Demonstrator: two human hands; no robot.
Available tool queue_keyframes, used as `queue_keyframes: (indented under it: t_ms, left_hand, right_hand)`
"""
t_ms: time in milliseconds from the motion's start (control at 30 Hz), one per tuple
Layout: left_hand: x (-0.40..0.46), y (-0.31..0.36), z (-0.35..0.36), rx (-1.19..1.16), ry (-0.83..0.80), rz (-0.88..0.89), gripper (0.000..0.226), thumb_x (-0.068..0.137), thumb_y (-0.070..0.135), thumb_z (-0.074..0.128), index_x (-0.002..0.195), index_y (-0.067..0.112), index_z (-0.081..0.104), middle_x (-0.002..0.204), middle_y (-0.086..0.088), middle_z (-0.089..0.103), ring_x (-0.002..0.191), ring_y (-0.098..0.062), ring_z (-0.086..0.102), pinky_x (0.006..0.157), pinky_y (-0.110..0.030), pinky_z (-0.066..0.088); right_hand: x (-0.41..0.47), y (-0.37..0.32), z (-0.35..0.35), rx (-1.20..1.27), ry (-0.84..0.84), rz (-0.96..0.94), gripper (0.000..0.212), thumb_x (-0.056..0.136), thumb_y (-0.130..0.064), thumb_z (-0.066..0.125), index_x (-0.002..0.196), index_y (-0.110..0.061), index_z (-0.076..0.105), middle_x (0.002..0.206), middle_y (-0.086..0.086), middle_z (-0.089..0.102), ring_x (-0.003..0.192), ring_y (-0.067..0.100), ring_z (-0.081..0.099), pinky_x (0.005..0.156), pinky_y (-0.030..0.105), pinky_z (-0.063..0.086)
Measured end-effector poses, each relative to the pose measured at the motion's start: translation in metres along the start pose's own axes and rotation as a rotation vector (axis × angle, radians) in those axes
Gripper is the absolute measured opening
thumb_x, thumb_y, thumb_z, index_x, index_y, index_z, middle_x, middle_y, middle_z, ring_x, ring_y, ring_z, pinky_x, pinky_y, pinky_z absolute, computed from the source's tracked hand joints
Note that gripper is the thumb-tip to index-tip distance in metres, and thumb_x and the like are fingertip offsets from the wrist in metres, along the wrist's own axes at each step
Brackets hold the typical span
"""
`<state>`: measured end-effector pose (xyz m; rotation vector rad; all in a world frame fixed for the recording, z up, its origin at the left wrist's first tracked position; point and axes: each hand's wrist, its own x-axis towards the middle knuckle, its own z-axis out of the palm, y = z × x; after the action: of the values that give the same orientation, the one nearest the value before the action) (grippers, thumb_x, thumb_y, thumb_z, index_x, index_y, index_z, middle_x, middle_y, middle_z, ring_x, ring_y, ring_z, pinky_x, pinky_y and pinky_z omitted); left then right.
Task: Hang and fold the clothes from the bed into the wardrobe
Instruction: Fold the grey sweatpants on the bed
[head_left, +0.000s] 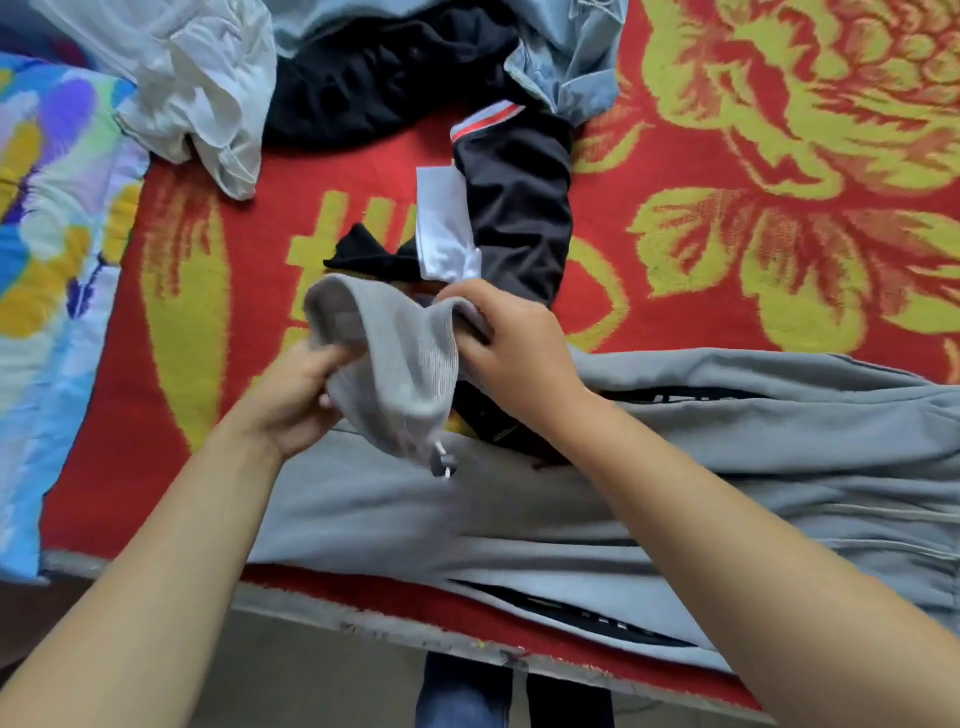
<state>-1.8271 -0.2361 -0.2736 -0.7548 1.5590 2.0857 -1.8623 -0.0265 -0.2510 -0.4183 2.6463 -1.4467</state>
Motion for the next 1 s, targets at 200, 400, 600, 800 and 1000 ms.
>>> queue_keyframes:
  t_ms: [200, 400, 600, 800, 1000]
  left_hand:
    - [0.015, 0.005, -0.090, -0.311, 0.437, -0.354, 0.037, 0.055, -0.004, 0.071, 0.061, 0.016, 0.040, 0.036, 0.006, 0.035, 0.026, -0.004, 0.034, 0.030, -0.010, 0.028]
    - [0.066, -0.050, -0.080, 0.591, 0.768, -0.095, 0.031, 0.091, 0.009, 0.050, 0.120, 0.005, 0.055, 0.118, -0.020, 0.059, 0.109, -0.032, 0.056, 0.093, -0.037, 0.045]
    - [0.119, -0.038, -0.014, 1.511, 0.190, 0.471, 0.056, 0.084, 0.006, 0.057, 0.138, 0.006, 0.042, 0.149, -0.017, 0.033, 0.136, -0.034, 0.031, 0.109, -0.043, 0.028]
    - [0.148, -0.040, 0.000, 2.014, -0.127, 0.567, 0.036, 0.088, 0.021, 0.057, 0.120, 0.008, 0.052, 0.134, -0.010, 0.048, 0.127, -0.026, 0.041, 0.109, -0.039, 0.020]
    - [0.133, -0.032, -0.013, 1.816, -0.144, 0.869, 0.017, 0.067, -0.017, 0.062, 0.073, -0.001, 0.058, 0.073, -0.020, 0.059, 0.068, -0.034, 0.057, 0.083, -0.047, 0.046]
  right_hand:
    - [0.014, 0.042, -0.019, 0.051, 0.196, 0.213, 0.035, 0.096, -0.012, 0.051, 0.131, -0.009, 0.052, 0.119, 0.002, 0.060, 0.115, 0.021, 0.054, 0.098, 0.038, 0.042]
    - [-0.013, 0.135, -0.054, -0.335, -0.037, 0.569, 0.043, 0.093, 0.001, 0.039, 0.133, -0.008, 0.051, 0.134, 0.014, 0.051, 0.122, 0.028, 0.048, 0.100, 0.038, 0.039]
    - [-0.003, 0.166, -0.047, -0.699, -0.488, 0.486, 0.058, 0.092, -0.019, 0.052, 0.146, -0.017, 0.032, 0.147, 0.007, 0.035, 0.135, 0.027, 0.033, 0.106, 0.048, 0.034]
    - [-0.023, 0.171, -0.021, -0.948, -0.425, 0.323, 0.046, 0.091, -0.025, 0.054, 0.131, -0.005, 0.043, 0.141, 0.011, 0.035, 0.132, 0.026, 0.032, 0.106, 0.049, 0.027]
    - [-0.044, 0.176, -0.031, -0.856, -0.356, 0.202, 0.058, 0.088, -0.021, 0.065, 0.139, -0.003, 0.044, 0.137, 0.016, 0.049, 0.127, 0.032, 0.045, 0.111, 0.053, 0.023]
